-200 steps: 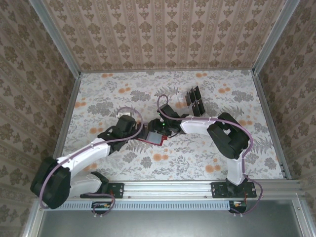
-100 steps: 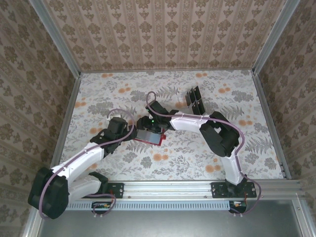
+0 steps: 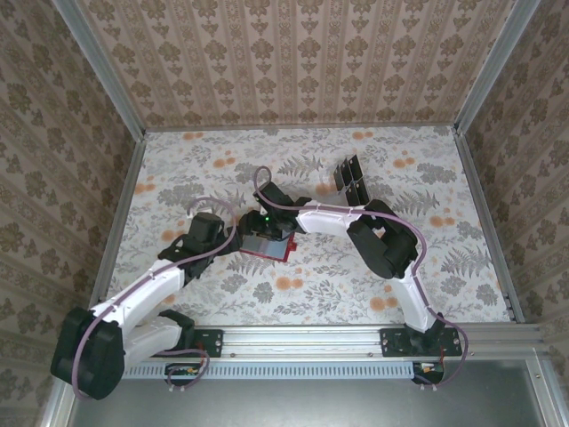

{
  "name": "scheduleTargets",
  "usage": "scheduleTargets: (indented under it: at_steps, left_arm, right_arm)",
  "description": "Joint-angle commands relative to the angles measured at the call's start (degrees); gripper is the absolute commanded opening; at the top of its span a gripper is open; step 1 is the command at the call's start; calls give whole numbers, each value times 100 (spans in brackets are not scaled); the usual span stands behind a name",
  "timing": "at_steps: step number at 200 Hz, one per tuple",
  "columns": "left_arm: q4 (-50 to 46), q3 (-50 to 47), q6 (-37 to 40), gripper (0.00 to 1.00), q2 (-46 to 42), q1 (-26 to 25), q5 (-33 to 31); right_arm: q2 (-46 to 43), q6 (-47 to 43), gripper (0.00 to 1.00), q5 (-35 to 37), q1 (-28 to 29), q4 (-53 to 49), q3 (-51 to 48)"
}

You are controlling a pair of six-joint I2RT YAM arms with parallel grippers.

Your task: Put the credit cards into the card holder

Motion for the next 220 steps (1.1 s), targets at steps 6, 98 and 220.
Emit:
scheduleTargets:
  at_steps: [6,98,220]
  left_arm:
    - [172,-33,138,100,234,73,191]
    - [1053,680,378,100,2006,114,975]
    - [1636,426,53,99,2372,114,1568]
  right_arm:
    - [-514,-272,59,-160,-82,71,-124]
    - [-2015,-2130,57,1975,-1336,-2517,-59]
    - [-152,-3793,43,4575,-1933,-3708,2028]
